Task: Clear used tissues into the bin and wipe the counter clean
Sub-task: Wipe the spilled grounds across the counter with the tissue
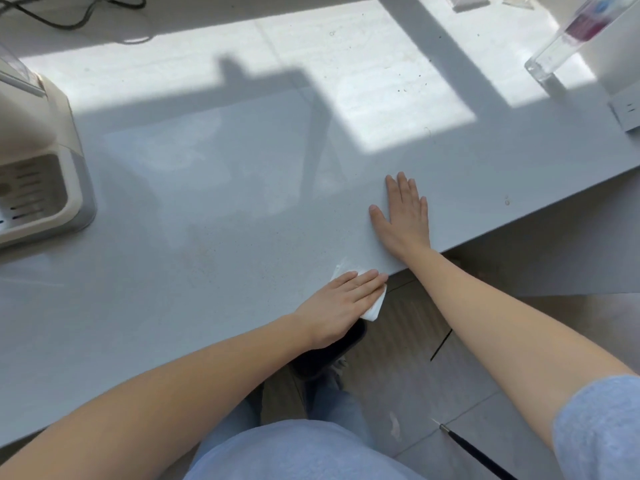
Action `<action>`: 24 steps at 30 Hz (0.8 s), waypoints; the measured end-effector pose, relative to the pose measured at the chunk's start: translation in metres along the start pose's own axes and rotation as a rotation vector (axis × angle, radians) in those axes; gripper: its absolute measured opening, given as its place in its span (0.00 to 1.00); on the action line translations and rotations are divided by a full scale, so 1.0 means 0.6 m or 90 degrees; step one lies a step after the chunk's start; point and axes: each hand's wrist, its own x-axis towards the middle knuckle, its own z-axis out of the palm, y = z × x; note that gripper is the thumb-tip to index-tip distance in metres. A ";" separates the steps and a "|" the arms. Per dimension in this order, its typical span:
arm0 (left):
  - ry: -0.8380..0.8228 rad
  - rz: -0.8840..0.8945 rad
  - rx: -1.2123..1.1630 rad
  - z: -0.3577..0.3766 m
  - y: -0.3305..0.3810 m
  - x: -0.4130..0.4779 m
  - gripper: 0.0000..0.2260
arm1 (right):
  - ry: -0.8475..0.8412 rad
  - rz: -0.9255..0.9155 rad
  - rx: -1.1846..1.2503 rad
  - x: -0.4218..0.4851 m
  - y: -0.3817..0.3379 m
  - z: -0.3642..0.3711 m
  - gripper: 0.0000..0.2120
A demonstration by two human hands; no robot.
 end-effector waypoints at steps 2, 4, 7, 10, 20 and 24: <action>-0.010 -0.001 -0.087 -0.017 -0.003 -0.007 0.26 | -0.027 0.019 0.072 -0.010 -0.007 -0.007 0.28; -0.004 -0.036 -0.223 -0.033 -0.005 -0.016 0.24 | -0.049 0.054 0.213 -0.021 -0.014 -0.020 0.25; -0.036 -0.128 -0.390 -0.059 -0.015 -0.025 0.22 | -0.043 0.143 0.430 -0.058 -0.034 -0.041 0.21; -0.057 -0.177 -0.469 -0.100 -0.036 -0.012 0.19 | -0.074 0.196 0.586 -0.104 -0.068 -0.060 0.22; -0.144 -0.218 -0.647 -0.204 -0.079 -0.023 0.12 | -0.045 0.094 0.732 -0.193 -0.148 -0.070 0.07; -0.154 -0.243 -0.645 -0.208 -0.094 -0.052 0.13 | -0.060 0.076 0.693 -0.194 -0.168 -0.069 0.04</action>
